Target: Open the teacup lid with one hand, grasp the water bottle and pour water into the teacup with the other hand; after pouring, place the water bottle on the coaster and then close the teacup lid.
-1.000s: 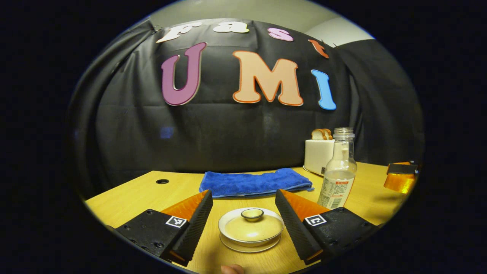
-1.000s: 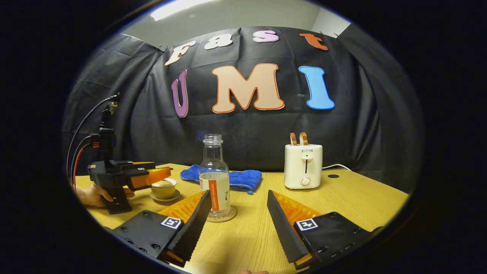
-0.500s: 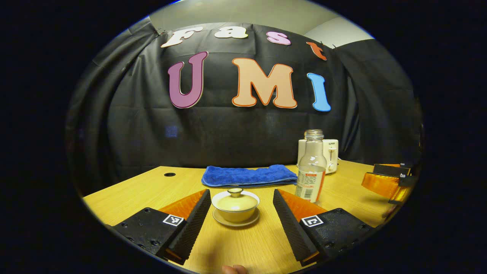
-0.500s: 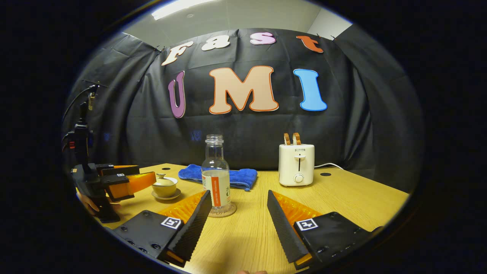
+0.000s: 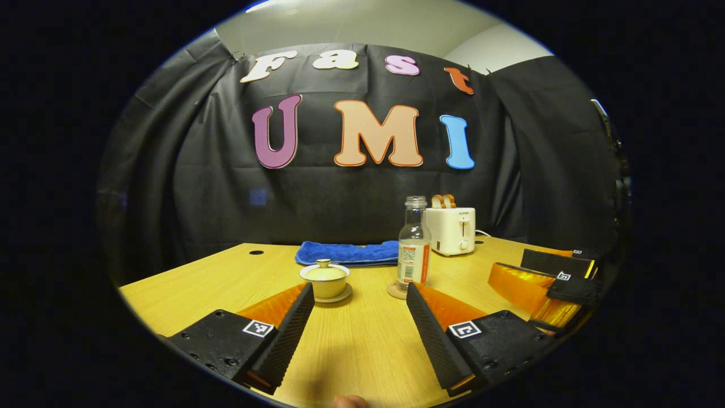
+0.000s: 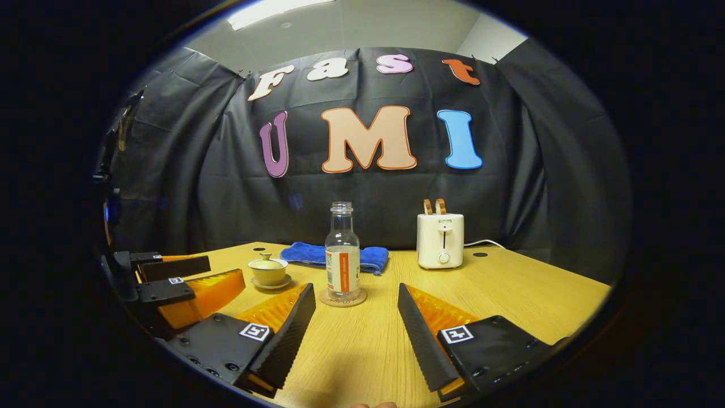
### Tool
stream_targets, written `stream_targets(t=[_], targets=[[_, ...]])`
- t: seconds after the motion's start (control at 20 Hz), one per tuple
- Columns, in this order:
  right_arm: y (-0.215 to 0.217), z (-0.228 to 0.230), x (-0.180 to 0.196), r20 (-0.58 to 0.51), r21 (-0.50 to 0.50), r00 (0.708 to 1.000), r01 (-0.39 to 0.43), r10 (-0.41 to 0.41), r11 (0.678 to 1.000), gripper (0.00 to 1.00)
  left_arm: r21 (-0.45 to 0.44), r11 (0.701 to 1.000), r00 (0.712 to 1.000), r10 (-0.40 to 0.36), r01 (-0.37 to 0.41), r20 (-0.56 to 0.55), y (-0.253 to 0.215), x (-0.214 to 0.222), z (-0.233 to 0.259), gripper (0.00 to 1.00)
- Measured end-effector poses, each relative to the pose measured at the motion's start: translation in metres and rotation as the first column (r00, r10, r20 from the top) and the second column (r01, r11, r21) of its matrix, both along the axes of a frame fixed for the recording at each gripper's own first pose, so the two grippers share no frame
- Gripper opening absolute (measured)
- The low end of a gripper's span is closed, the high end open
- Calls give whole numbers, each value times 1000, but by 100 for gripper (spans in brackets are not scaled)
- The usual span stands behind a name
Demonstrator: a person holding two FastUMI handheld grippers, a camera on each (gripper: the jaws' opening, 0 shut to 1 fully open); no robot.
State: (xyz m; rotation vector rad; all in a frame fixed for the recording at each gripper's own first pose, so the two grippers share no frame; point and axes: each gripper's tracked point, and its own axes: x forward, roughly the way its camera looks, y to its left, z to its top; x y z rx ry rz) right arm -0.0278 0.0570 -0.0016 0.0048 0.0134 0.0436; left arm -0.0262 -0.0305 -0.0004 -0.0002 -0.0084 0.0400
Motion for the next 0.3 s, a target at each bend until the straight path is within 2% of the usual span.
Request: stream_targets(t=[0.3], targets=[[-5, 1, -12, 3, -2, 999, 32, -32, 999, 93, 4, 997, 997, 71, -71, 26, 0, -19, 6, 97]])
